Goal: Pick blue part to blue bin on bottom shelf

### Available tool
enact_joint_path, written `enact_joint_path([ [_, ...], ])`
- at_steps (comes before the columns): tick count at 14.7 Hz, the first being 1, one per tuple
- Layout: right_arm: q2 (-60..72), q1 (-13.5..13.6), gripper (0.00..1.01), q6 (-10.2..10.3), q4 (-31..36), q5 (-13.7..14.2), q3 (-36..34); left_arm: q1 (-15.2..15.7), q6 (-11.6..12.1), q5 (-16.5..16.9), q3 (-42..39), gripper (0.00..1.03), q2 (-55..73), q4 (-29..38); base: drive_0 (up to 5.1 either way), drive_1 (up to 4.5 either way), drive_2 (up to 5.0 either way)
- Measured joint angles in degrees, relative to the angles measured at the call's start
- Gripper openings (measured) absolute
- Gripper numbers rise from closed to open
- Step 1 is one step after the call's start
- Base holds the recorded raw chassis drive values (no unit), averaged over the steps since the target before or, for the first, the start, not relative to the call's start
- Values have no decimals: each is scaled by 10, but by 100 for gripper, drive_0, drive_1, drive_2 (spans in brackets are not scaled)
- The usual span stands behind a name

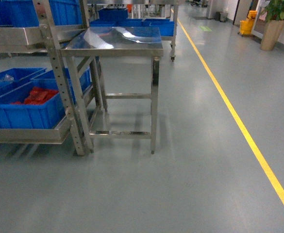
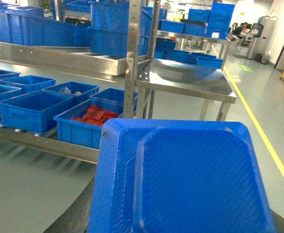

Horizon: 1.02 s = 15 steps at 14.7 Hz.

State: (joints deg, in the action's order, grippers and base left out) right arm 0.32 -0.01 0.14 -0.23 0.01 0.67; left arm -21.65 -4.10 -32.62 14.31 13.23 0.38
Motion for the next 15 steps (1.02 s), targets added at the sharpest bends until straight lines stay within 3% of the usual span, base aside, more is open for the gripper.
enact_joint_path([
  [15,0,0,98,0,-2,0,0,0,0,1,0,43,0,1,2,412,-408],
])
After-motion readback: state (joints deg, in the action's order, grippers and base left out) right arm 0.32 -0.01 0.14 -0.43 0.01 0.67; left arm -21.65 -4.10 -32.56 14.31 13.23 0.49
